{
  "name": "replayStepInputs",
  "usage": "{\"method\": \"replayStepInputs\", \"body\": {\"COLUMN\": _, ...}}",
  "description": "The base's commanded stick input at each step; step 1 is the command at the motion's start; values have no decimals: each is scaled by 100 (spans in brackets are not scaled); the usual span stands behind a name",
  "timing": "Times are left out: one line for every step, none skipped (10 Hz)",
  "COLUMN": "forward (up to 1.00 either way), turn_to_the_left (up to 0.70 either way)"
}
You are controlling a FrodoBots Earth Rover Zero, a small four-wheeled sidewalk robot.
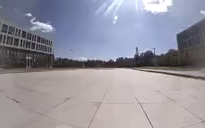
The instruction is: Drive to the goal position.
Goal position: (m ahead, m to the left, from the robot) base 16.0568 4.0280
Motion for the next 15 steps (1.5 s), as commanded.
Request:
{"method": "replayStepInputs", "body": {"forward": 70, "turn_to_the_left": 1}}
{"method": "replayStepInputs", "body": {"forward": 70, "turn_to_the_left": 1}}
{"method": "replayStepInputs", "body": {"forward": 70, "turn_to_the_left": 1}}
{"method": "replayStepInputs", "body": {"forward": 70, "turn_to_the_left": 1}}
{"method": "replayStepInputs", "body": {"forward": 70, "turn_to_the_left": 1}}
{"method": "replayStepInputs", "body": {"forward": 70, "turn_to_the_left": -1}}
{"method": "replayStepInputs", "body": {"forward": 70, "turn_to_the_left": -17}}
{"method": "replayStepInputs", "body": {"forward": 70, "turn_to_the_left": -27}}
{"method": "replayStepInputs", "body": {"forward": 70, "turn_to_the_left": -12}}
{"method": "replayStepInputs", "body": {"forward": 70, "turn_to_the_left": 1}}
{"method": "replayStepInputs", "body": {"forward": 70, "turn_to_the_left": 1}}
{"method": "replayStepInputs", "body": {"forward": 70, "turn_to_the_left": 1}}
{"method": "replayStepInputs", "body": {"forward": 70, "turn_to_the_left": 1}}
{"method": "replayStepInputs", "body": {"forward": 70, "turn_to_the_left": 1}}
{"method": "replayStepInputs", "body": {"forward": 70, "turn_to_the_left": 1}}
